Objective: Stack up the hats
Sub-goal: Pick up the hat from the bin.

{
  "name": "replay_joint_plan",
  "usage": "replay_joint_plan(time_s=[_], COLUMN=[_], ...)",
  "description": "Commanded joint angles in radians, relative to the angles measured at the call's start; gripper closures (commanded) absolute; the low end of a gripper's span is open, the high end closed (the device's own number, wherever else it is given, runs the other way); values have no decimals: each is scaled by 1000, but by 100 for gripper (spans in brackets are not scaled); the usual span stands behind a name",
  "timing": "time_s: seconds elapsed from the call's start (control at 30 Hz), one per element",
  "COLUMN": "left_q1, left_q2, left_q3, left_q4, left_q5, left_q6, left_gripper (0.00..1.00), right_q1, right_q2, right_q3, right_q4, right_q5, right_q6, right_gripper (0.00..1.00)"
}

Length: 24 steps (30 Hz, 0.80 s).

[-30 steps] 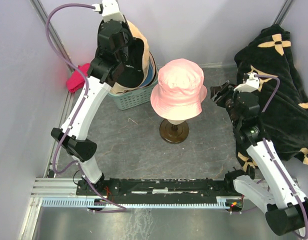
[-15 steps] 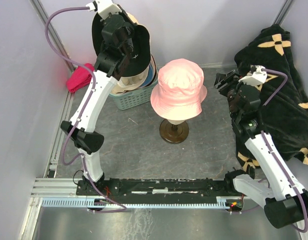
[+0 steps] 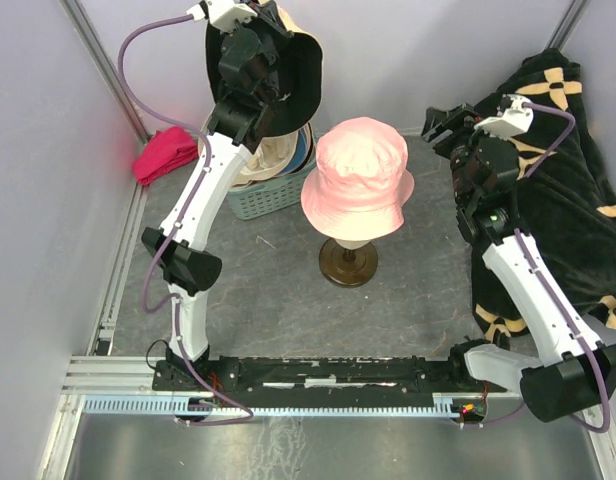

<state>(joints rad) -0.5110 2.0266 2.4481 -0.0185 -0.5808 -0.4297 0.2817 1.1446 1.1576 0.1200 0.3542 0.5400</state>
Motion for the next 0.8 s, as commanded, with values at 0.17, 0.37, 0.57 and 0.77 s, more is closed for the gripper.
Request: replay_joint_plan(time_s=[0.17,0.37,0.57,0.77], left_q1=[-8,-8,-28,-54], left_q2=[45,106,161,204], left_q3=[92,130,141,159], left_q4=[224,290,335,376], left_q5=[170,279,316,332], left_q6=[-106,-161,-216,-241], left_gripper=[97,97,97,97], right_q1=[2,1,0,-7], right_q2=[103,191,289,354], right_q3=[155,254,362,438], right_q4=[101,113,111,108], right_q5=[-128,-212,-301,-396], right_q6=[-7,-10,-11,-20], right_gripper=[27,27,26,26])
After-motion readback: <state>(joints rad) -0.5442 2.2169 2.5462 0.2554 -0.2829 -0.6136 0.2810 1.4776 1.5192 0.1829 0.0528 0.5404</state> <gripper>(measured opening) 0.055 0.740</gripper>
